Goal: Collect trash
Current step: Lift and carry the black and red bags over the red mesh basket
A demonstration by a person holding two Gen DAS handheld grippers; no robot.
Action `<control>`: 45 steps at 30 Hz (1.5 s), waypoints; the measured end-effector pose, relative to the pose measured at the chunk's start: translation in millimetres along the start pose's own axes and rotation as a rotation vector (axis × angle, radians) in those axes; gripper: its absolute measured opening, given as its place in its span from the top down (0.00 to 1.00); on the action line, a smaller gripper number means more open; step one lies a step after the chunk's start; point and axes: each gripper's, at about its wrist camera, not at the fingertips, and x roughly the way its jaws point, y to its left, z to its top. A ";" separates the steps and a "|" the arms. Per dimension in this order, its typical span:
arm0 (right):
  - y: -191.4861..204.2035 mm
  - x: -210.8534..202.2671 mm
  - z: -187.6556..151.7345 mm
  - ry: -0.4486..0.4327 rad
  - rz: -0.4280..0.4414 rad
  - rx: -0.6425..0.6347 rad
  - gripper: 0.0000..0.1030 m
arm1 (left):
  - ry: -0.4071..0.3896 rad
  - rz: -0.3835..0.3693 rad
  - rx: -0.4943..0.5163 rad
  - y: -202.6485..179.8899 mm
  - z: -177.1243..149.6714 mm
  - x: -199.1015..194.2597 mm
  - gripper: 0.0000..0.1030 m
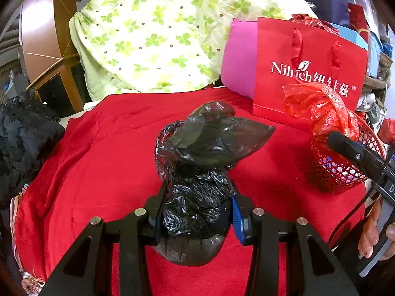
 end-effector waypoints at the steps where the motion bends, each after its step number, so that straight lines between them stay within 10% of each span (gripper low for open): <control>1: 0.2 -1.8 -0.6 -0.003 0.000 0.002 0.47 | 0.000 -0.002 0.003 0.0 0.4 -0.8 0.56; 45: -10.6 -114.2 -10.1 -0.085 -0.082 0.041 0.47 | -0.077 -0.092 0.133 -35.1 -3.2 -53.7 0.56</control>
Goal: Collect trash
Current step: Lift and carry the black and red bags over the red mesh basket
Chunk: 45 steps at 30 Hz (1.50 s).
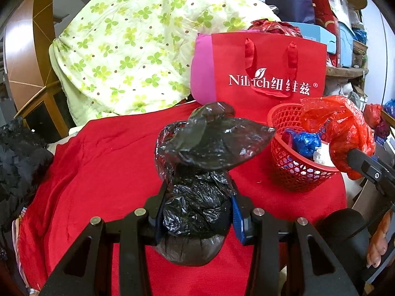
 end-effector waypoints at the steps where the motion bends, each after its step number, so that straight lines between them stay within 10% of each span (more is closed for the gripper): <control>1: -0.7 -2.4 0.0 -0.004 -0.004 -0.001 0.47 | 0.000 -0.003 0.003 -1.5 0.7 -0.1 0.56; 45: -38.6 -55.6 -0.7 -0.062 -0.107 0.075 0.47 | 0.020 -0.063 0.117 -56.7 8.3 5.9 0.55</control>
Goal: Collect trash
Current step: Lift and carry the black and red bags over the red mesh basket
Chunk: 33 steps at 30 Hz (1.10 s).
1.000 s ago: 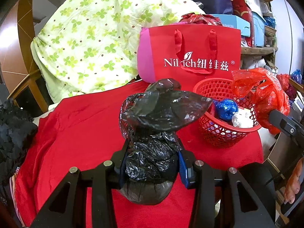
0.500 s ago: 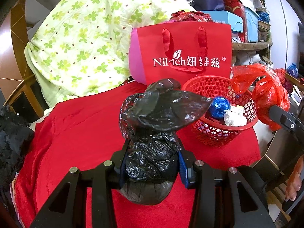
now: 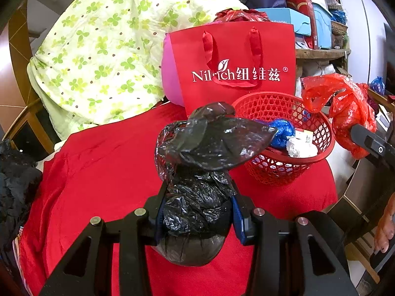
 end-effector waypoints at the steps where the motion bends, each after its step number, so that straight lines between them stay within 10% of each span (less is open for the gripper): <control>1: -0.6 -0.5 -0.2 0.000 -0.002 0.000 0.47 | 0.002 -0.003 0.001 -1.0 0.3 1.1 0.55; 33: -78.0 -33.4 7.9 -0.060 -0.162 0.132 0.47 | -0.021 -0.162 0.101 -64.0 51.9 18.8 0.55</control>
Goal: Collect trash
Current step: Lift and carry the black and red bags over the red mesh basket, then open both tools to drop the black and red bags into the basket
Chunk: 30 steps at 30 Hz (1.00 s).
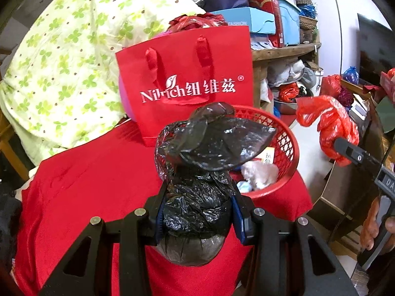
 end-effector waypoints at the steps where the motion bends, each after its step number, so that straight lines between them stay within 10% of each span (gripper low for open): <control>1: -1.9 0.5 0.6 0.001 0.001 0.005 0.47 | 0.005 -0.010 -0.003 -0.9 2.6 3.2 0.55; 23: -34.1 81.7 51.9 0.062 0.035 0.137 0.45 | -0.019 -0.062 -0.004 -24.5 44.4 67.2 0.55; 26: -43.9 112.2 55.8 0.110 0.025 0.202 0.38 | -0.019 -0.072 -0.031 -21.7 46.8 82.0 0.32; 30: -47.4 145.3 51.4 0.174 0.002 0.234 0.25 | -0.005 -0.067 -0.072 -14.4 43.2 89.6 0.28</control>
